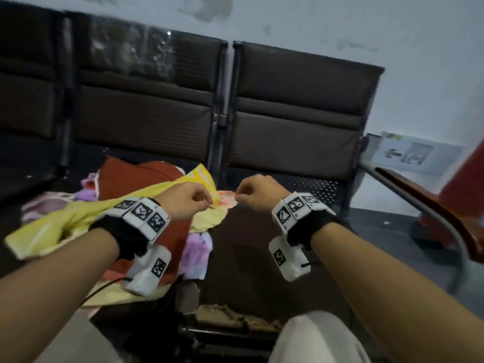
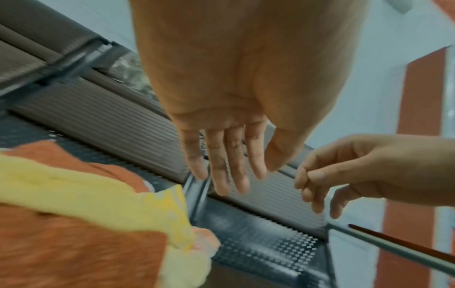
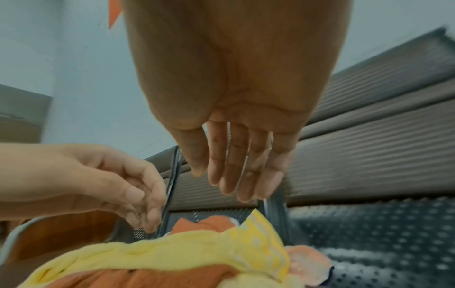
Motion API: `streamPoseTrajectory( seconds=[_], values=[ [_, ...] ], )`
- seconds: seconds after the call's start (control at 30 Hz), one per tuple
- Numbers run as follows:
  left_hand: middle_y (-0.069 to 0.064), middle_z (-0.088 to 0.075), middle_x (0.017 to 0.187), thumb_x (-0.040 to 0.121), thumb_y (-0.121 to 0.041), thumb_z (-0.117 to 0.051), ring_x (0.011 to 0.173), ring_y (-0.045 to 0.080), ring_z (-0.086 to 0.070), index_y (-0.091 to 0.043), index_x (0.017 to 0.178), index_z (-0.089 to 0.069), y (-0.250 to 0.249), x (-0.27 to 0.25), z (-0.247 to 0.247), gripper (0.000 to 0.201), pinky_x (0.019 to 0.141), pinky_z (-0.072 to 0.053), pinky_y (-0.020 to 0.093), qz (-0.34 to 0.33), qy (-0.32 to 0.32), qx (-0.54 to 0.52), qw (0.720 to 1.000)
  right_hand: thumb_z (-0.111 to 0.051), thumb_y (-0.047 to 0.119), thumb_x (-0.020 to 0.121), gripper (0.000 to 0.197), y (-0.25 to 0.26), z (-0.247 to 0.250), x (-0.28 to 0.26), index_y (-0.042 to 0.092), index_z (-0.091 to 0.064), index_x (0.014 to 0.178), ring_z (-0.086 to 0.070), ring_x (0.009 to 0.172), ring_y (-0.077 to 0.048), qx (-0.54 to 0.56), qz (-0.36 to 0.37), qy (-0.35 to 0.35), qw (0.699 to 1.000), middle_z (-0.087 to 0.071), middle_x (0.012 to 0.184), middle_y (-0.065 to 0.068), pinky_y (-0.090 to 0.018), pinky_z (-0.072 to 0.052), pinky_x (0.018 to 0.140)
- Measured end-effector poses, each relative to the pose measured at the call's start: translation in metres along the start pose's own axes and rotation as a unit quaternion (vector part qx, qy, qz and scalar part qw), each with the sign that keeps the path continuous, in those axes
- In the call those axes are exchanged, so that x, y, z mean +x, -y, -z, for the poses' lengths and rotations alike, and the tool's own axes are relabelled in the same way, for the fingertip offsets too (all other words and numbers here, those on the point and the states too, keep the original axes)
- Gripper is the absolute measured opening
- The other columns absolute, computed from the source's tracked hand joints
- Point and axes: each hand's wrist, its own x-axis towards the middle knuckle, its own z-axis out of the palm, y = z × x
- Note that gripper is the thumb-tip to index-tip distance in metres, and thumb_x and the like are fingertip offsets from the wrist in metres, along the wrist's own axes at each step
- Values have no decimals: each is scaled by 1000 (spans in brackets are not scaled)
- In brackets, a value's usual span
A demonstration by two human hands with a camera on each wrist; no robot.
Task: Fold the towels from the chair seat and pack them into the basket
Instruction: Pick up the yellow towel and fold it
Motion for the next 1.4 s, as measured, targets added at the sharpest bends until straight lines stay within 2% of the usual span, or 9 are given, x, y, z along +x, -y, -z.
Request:
streamPoseTrajectory(
  seconds=[0.13,0.33,0.47,0.73,0.83,1.07,1.17,1.3,1.4],
  values=[
    [4,-63,94,84,-12,-61,97,23,-60,-16,96,-65,75,-3,1,13,78,-41,23,66,-44,15,997,-64,29,87,19,23,-57,50,17,-71,100,-63,99,-19,8,41,45,998,-70,100,-4,-27,-47,84],
    [4,-31,141,87,-36,-61,132,23,-25,-21,141,-34,148,-12,-4,62,110,-23,30,130,57,179,974,-65,39,87,53,32,-133,93,9,-47,127,-58,108,-27,55,-17,94,994,-62,116,-11,-32,-45,88],
    [5,-38,137,87,-40,-59,129,25,-32,-20,142,-32,154,-1,-7,65,107,-30,33,123,48,209,969,-70,37,83,65,41,-167,102,12,-41,135,-52,119,-26,53,8,129,990,-54,132,-9,-29,-40,95],
    [5,-43,125,87,-38,-53,121,26,-36,-23,125,-51,161,-2,-2,41,98,-30,41,203,-99,317,921,-68,19,85,30,35,-170,95,17,-59,113,-61,97,-19,93,14,89,992,-66,101,-3,-24,-42,83],
    [1,-50,127,92,-36,-49,122,24,-39,-25,117,-55,161,-7,0,28,97,-28,41,219,-74,320,919,-68,20,85,29,33,-158,86,16,-60,112,-57,90,-15,97,31,94,990,-60,92,2,-26,-44,82],
    [2,-61,86,92,-23,-56,93,26,-58,-21,87,-55,107,-13,3,6,81,-43,34,62,-46,82,994,-71,27,82,64,34,-133,66,17,-41,138,-50,115,-20,109,112,31,987,-51,129,-6,-30,-40,99],
    [-8,-47,69,96,-18,-50,69,12,-49,-27,74,-44,77,-18,-4,25,66,-36,27,-2,-8,-14,1000,-72,31,81,66,30,-121,52,20,-42,139,-36,129,-19,108,137,27,984,-39,140,-4,-31,-30,109],
    [-11,-44,67,97,-19,-47,62,1,-42,-29,71,-43,46,-20,-12,29,62,-32,19,-67,-9,-38,997,-65,22,88,8,13,-105,28,23,-58,84,-52,84,-11,117,146,29,982,-57,87,6,-26,-39,78],
    [-10,-50,73,96,-25,-50,68,4,-46,-24,81,-51,31,-20,-16,15,66,-36,23,-101,-16,-32,994,-61,26,91,24,-8,-88,10,27,-46,72,-45,66,-2,142,121,-20,982,-48,68,12,-18,-31,59]
  ],
)
